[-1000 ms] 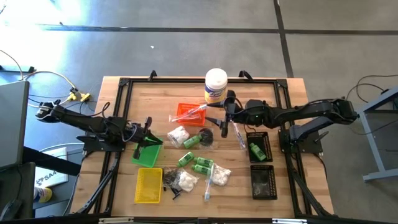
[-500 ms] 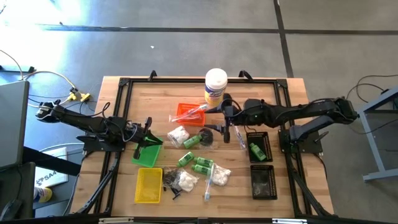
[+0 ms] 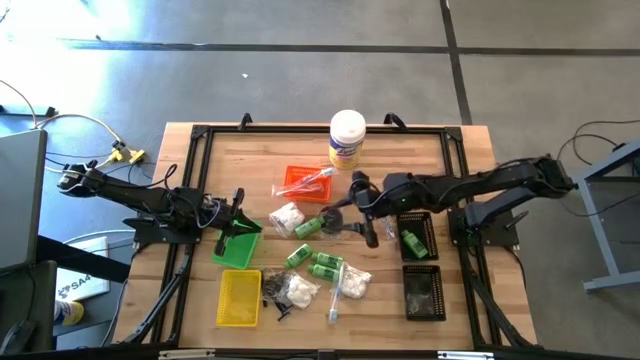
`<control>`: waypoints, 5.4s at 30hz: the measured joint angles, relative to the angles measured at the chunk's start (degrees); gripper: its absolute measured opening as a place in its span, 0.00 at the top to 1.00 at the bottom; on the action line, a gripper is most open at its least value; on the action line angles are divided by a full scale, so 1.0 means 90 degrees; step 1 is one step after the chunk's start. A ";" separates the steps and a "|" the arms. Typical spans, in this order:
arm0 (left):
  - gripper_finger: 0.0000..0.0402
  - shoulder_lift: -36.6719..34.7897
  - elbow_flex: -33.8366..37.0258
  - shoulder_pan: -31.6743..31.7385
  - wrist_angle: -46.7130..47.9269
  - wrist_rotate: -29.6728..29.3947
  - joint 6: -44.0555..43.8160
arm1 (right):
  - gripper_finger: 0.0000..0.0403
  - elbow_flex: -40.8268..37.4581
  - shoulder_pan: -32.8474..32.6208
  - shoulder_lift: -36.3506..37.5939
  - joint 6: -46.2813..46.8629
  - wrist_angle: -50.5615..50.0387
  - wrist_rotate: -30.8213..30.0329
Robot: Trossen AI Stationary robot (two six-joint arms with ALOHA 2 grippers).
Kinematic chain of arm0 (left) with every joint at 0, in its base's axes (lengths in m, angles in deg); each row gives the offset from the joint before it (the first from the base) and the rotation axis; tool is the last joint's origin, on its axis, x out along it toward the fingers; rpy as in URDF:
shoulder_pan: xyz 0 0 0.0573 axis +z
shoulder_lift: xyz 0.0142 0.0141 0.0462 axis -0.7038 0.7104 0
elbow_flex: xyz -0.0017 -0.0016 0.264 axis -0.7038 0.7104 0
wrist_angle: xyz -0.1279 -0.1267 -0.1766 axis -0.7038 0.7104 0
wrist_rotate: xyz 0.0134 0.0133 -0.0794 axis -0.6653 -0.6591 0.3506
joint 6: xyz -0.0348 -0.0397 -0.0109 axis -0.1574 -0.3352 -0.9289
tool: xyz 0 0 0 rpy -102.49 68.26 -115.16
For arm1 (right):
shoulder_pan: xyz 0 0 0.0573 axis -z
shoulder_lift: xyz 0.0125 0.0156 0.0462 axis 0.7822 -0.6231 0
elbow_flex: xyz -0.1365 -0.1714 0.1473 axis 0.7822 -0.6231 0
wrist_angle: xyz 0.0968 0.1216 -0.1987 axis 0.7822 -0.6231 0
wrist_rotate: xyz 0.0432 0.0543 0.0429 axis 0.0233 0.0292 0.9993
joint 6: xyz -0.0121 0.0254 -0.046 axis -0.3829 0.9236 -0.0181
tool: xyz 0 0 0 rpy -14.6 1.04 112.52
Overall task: Pick & Place Travel size toiletries
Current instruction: Put the white cotton pack into the bottom black bin
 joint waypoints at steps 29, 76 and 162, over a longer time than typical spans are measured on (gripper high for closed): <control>0.95 0.0002 -0.0005 0.0002 -0.0005 -0.0005 -0.0005 | 0.40 -0.0001 0.0047 -0.0459 0.0665 0.0390 -0.1162; 0.95 0.0000 -0.0005 0.0002 -0.0172 -0.0411 0.0156 | 0.40 -0.0003 -0.0289 -0.0459 0.1580 -0.0515 -0.1068; 0.95 0.0002 -0.0005 0.0002 0.0337 -0.0512 0.0143 | 0.38 0.0999 -0.2597 -0.3503 0.4100 -0.3001 -0.1114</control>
